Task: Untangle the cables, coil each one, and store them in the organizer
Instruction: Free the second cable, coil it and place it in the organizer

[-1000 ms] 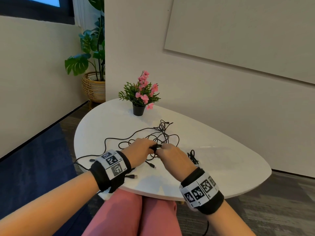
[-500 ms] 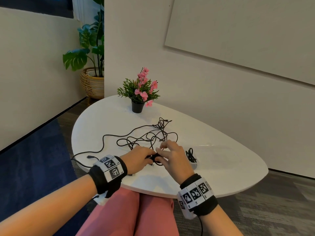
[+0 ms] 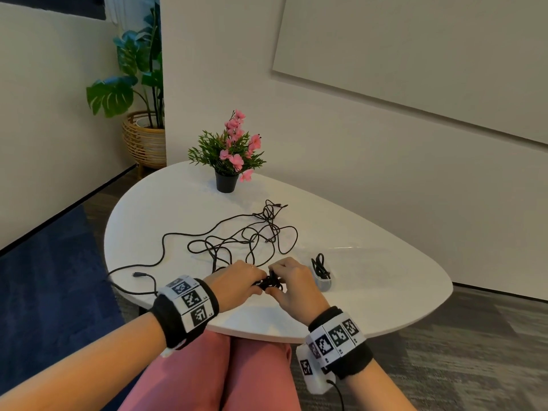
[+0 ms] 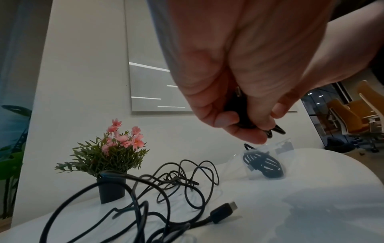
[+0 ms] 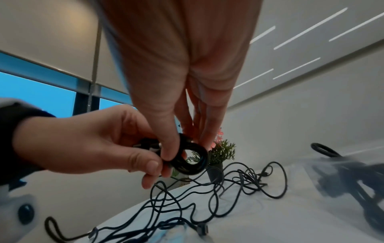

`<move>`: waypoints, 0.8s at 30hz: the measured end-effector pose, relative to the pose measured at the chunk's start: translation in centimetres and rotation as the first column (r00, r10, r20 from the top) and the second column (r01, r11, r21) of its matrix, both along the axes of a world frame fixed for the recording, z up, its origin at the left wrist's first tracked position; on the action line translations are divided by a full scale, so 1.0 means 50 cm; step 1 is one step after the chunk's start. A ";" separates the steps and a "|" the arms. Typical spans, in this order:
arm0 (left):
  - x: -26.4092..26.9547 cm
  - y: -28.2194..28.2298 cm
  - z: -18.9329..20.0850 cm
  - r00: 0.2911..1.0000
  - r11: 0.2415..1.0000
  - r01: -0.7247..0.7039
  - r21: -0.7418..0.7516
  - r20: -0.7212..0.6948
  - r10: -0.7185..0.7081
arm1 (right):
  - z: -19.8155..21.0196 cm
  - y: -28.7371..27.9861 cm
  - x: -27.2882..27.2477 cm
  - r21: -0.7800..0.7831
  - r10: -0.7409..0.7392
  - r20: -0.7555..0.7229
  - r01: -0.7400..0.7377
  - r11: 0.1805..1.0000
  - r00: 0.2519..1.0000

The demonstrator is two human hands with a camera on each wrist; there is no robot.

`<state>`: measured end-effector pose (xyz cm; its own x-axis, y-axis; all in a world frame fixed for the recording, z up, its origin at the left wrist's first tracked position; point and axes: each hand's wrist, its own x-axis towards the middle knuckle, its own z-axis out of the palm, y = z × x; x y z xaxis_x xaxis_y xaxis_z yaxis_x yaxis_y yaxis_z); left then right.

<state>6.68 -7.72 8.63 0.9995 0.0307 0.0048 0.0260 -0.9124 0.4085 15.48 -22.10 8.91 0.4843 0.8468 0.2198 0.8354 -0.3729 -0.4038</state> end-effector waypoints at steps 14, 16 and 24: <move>0.046 -0.011 -0.009 0.997 0.991 -0.016 -0.131 0.077 0.026 | -0.043 -0.029 0.043 0.047 -0.216 -0.347 0.247 0.968 0.913; 0.050 -0.014 -0.014 0.998 0.982 -0.015 -0.189 0.061 0.027 | -0.053 -0.036 0.047 0.042 -0.220 -0.374 0.254 0.966 0.901; 0.053 -0.022 -0.026 0.995 0.927 -0.040 -0.372 0.074 0.072 | -0.069 -0.050 0.044 0.058 -0.173 -0.278 0.196 0.979 0.945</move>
